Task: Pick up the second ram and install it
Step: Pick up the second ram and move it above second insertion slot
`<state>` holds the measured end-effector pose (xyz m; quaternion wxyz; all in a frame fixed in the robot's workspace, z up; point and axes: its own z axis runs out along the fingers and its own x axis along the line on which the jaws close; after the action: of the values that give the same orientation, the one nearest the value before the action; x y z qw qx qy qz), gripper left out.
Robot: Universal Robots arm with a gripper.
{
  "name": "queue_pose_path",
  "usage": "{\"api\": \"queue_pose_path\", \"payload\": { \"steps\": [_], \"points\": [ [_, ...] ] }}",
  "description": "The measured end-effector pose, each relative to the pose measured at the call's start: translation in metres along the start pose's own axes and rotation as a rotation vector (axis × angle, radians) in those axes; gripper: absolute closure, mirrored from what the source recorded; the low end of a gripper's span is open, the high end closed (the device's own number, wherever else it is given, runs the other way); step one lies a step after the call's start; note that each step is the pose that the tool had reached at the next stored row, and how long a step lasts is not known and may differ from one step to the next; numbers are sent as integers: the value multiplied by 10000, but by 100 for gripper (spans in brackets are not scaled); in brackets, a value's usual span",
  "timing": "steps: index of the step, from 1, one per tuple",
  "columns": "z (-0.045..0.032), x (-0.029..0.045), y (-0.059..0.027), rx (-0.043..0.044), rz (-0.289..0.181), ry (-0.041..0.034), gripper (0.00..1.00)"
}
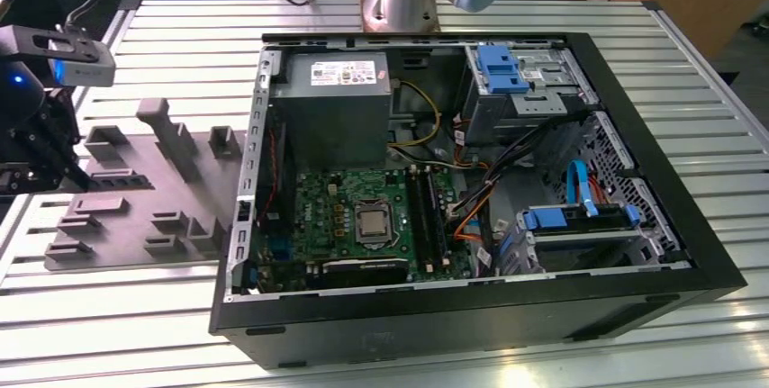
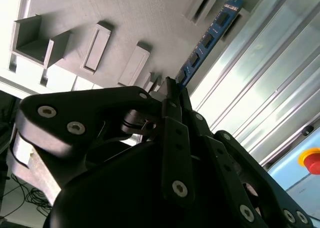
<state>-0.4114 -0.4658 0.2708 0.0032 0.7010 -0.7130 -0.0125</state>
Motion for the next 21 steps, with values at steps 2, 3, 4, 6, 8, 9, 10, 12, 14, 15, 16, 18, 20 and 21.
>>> {"api": "queue_pose_path", "payload": {
  "steps": [2, 3, 4, 6, 8, 9, 10, 12, 14, 15, 16, 18, 20, 21],
  "points": [
    [-13, 0, 0, 1, 0, 0, 86],
    [-20, 0, 1, 0, 0, 0, 86],
    [-26, 0, 1, 0, 0, 0, 86],
    [-37, 0, 1, 1, 1, 0, 86],
    [-47, 0, 1, 2, 0, -1, 86],
    [-53, 0, 1, 1, 0, 0, 86],
    [-60, -1, 2, 0, 1, 0, 86],
    [-73, -1, 2, 1, 0, 0, 86],
    [-86, -1, 2, 1, 1, 0, 86],
    [-93, -1, 2, 0, 0, 0, 86],
    [-99, -1, 2, 0, 0, 0, 86],
    [-112, -1, 3, 0, 0, 0, 86],
    [-124, -1, 3, 0, 0, 0, 86],
    [-129, -1, 3, 1, 0, 0, 86]
  ]
}}
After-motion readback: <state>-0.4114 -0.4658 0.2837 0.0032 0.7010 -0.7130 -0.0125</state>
